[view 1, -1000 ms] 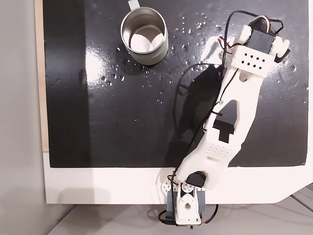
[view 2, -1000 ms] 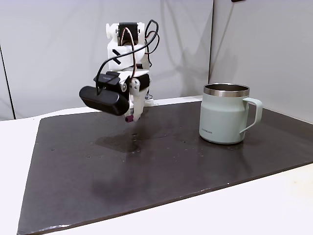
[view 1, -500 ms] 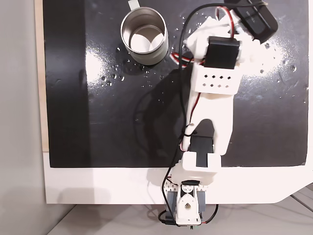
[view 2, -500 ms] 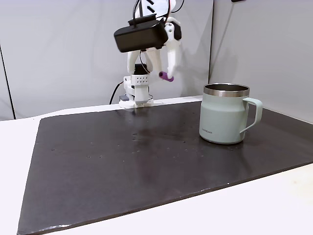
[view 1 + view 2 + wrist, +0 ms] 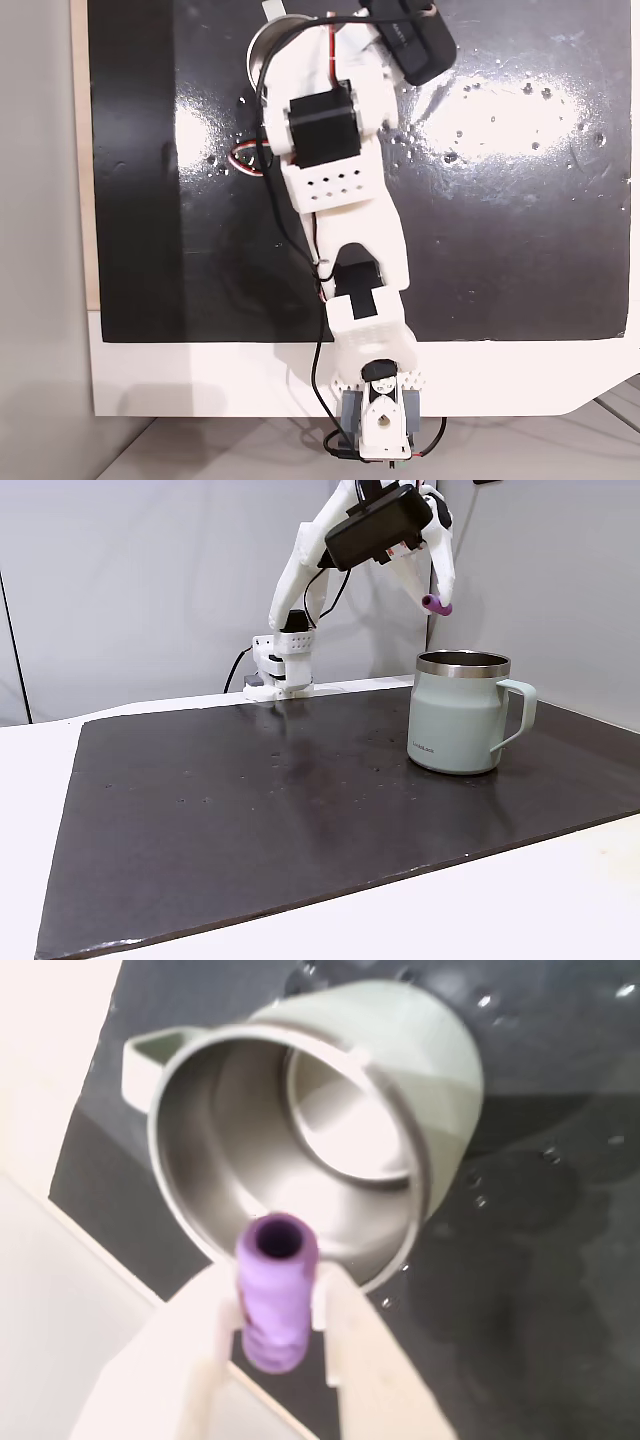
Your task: Grasp a pengrip and put it in the cup.
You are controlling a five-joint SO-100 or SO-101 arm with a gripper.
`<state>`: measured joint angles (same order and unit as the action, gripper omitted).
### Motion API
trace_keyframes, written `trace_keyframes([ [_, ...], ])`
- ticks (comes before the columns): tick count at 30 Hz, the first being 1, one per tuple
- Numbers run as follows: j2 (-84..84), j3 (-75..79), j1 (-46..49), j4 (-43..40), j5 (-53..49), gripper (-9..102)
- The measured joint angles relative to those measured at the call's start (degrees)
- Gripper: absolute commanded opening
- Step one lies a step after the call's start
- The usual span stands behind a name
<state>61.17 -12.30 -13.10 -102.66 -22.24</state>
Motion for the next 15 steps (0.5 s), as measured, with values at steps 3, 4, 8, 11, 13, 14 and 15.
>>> trace_keyframes([
  [3,-2.0,1.3,-2.4,0.0,2.5,0],
  [4,-2.5,1.9,-2.7,0.0,3.3,0],
  [8,-3.7,2.9,-3.4,0.0,5.0,0],
  [11,-3.8,2.9,-3.3,0.0,5.5,7],
  [13,-3.8,3.0,-3.3,0.0,5.6,21],
  [14,-3.8,3.3,-3.3,0.0,5.8,28],
  [15,-3.8,3.8,-3.3,0.0,6.0,33],
])
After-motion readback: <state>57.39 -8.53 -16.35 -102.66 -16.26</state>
